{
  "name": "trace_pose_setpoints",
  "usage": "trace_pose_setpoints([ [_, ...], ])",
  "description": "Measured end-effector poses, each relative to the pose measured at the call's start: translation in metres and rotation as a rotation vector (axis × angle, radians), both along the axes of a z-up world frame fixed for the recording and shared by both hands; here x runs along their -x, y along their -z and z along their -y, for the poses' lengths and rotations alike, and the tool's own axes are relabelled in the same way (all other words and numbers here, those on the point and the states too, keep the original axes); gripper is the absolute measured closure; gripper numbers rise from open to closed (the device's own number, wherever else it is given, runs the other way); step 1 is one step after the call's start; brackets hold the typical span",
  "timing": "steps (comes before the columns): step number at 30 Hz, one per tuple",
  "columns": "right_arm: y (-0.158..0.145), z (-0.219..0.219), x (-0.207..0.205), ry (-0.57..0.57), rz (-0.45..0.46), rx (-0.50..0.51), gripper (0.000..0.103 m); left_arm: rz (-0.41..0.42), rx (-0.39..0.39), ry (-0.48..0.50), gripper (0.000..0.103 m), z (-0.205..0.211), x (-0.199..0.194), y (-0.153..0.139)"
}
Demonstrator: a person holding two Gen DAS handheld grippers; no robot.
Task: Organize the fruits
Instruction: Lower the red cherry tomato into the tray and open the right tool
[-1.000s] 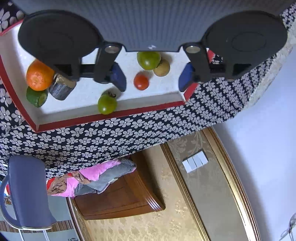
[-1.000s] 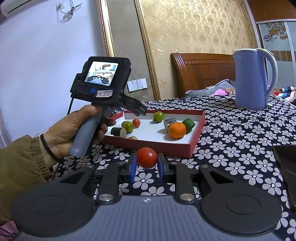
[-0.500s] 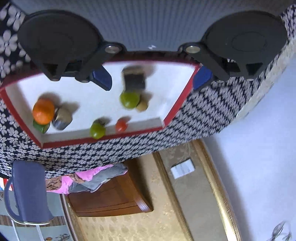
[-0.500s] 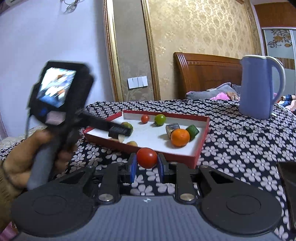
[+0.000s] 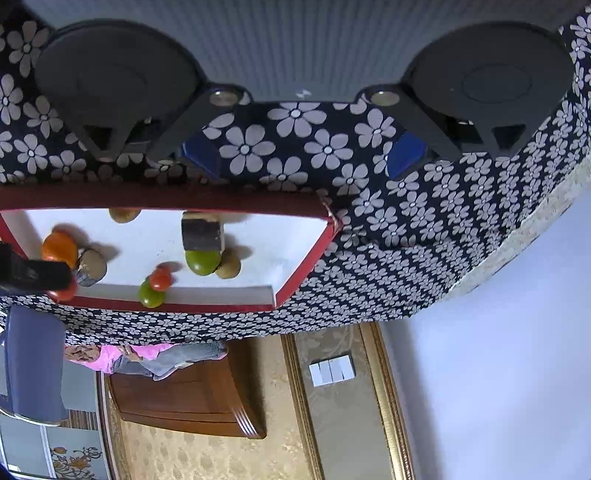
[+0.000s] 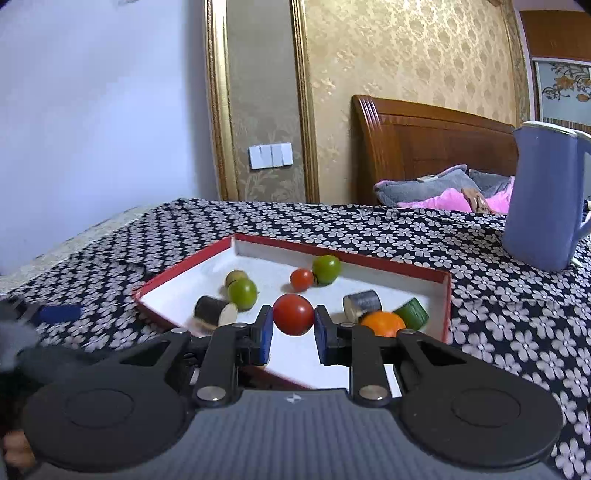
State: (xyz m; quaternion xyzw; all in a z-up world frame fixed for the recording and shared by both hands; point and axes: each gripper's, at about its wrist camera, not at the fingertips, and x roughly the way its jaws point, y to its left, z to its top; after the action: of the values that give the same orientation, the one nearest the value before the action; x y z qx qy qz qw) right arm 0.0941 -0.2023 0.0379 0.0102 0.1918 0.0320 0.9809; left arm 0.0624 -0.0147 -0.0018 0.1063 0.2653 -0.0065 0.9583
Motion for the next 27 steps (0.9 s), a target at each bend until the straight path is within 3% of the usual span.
trace_pose_setpoints([
  [14, 0.015, -0.005, -0.073, 0.116, -0.059, 0.078, 0.079, 0.004, -0.011, -0.007, 0.004, 0.002, 0.005, 0.001],
  [19, 0.019, -0.005, -0.077, 0.122, -0.081, 0.075, 0.066, 0.004, -0.008, -0.003, 0.0, 0.002, 0.004, 0.002],
  [21, 0.016, -0.004, -0.071, 0.124, -0.064, 0.069, 0.055, 0.004, -0.006, -0.006, 0.0, 0.002, 0.004, 0.002],
  [27, 0.004, -0.005, -0.049, 0.109, -0.013, 0.073, 0.052, 0.01, -0.008, -0.005, 0.0, 0.003, 0.006, 0.0],
])
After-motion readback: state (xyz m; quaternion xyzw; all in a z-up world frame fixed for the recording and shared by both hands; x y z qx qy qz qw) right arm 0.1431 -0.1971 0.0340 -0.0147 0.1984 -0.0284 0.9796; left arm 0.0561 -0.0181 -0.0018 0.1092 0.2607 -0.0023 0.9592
